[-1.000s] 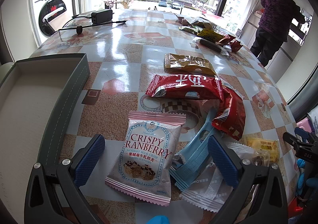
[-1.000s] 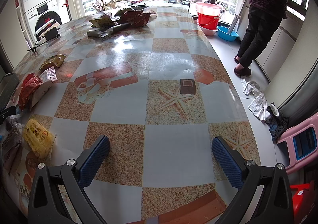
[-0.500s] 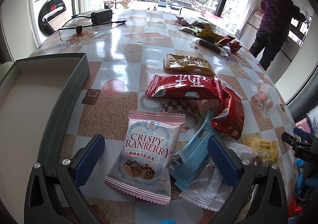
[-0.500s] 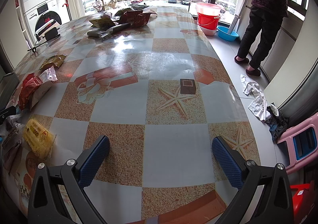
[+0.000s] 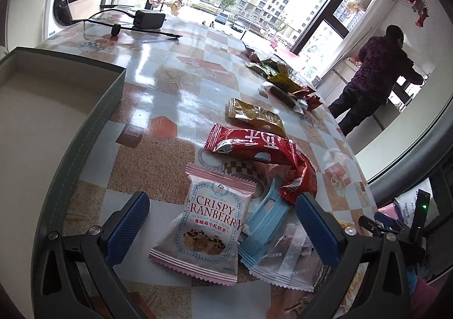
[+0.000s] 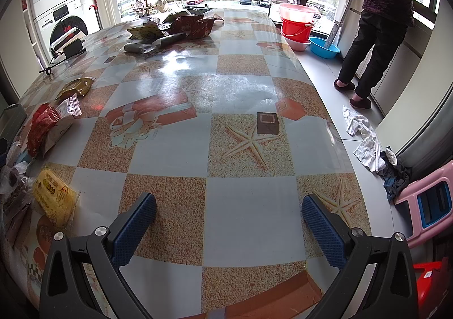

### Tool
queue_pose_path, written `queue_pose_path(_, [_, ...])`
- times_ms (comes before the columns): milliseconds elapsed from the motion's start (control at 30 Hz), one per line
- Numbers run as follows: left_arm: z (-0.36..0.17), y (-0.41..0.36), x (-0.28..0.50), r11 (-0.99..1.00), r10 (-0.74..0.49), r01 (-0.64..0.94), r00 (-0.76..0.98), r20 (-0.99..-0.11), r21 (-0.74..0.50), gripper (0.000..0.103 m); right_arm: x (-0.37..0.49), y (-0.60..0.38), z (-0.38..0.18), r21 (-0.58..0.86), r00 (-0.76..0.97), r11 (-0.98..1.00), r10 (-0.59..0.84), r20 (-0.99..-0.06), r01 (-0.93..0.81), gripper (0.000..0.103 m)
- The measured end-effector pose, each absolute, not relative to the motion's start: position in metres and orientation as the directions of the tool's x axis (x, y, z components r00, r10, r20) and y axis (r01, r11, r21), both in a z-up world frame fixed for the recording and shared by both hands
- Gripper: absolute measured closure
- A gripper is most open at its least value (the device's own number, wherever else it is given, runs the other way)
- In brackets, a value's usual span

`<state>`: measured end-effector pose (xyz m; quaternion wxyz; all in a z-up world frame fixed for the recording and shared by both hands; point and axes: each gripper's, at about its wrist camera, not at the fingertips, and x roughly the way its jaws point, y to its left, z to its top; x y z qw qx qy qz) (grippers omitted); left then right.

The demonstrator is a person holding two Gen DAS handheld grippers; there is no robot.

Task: Organize snacks
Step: 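Move the left tool over the snack pile beside the grey tray, then grasp the Crispy Cranberry packet with the left tool while the right tool grasps the yellow cake packet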

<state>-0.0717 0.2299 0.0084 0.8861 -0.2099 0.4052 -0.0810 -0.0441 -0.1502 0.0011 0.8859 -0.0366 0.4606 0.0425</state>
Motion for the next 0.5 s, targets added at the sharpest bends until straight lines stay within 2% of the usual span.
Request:
queue_pose_path(200, [0.010, 0.222, -0.069, 0.931, -0.263, -0.028, 0.640, -0.722, -0.364, 0.000, -0.044, -0.150, 0.001, -0.026, 0.572, 0.994, 0.042, -0.819, -0.109, 0.000])
queue_pose_path(300, [0.010, 0.215, -0.066, 0.963, -0.152, -0.085, 0.610, -0.778, -0.255, 0.000, -0.044, -0.150, 0.001, -0.026, 0.572, 0.994, 0.042, -0.819, -0.109, 0.000])
queue_pose_path(433, [0.010, 0.222, -0.058, 0.967, -0.100, -0.137, 0.572, -0.814, -0.214, 0.000, -0.044, -0.150, 0.001, -0.025, 0.572, 0.994, 0.042, -0.819, -0.109, 0.000])
queue_pose_path(500, [0.006, 0.217, -0.052, 0.984, -0.022, -0.139, 0.521, -0.853, -0.110, 0.000, -0.044, -0.150, 0.001, -0.025, 0.572, 0.994, 0.042, -0.819, -0.109, 0.000])
